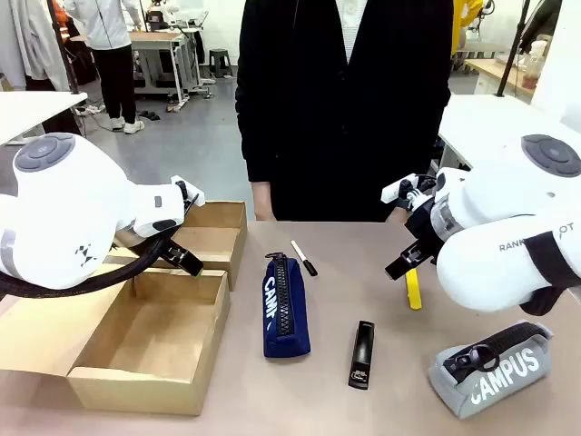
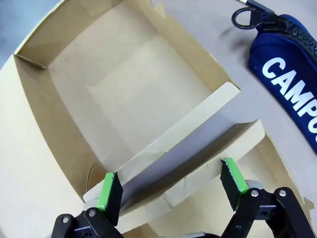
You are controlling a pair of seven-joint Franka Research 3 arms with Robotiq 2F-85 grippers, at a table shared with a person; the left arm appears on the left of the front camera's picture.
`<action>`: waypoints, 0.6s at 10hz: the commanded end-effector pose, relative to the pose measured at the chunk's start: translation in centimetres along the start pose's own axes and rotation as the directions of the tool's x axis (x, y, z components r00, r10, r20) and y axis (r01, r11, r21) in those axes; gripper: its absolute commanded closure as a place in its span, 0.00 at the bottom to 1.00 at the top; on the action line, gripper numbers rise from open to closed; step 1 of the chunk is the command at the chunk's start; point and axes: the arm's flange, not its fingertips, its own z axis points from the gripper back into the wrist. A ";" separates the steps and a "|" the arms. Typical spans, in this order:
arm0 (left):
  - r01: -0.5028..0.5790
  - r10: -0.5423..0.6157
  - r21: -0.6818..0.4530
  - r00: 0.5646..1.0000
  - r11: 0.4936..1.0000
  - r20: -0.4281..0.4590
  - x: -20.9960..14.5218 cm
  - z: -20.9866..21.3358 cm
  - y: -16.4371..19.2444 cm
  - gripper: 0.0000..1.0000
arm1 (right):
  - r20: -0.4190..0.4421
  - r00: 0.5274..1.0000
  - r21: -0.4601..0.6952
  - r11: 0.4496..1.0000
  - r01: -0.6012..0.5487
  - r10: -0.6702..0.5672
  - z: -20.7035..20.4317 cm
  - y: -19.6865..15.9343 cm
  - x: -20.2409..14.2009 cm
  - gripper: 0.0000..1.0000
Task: Place items inside the box.
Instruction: Pick up a Pencil pouch or Stapler and place it inside the Mailer Box closest to the robot.
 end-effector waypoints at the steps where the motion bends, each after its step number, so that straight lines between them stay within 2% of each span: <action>1: 0.000 0.000 0.000 1.000 1.000 0.000 0.0 0.0 0.0 0.00 | 0.000 1.000 0.000 1.000 0.000 0.000 0.0 0.0 0.0 0.00; 6: 0.000 0.000 0.000 1.000 1.000 0.000 0.0 0.0 0.0 0.00 | 0.000 1.000 0.000 1.000 0.000 0.000 0.0 0.0 0.0 0.00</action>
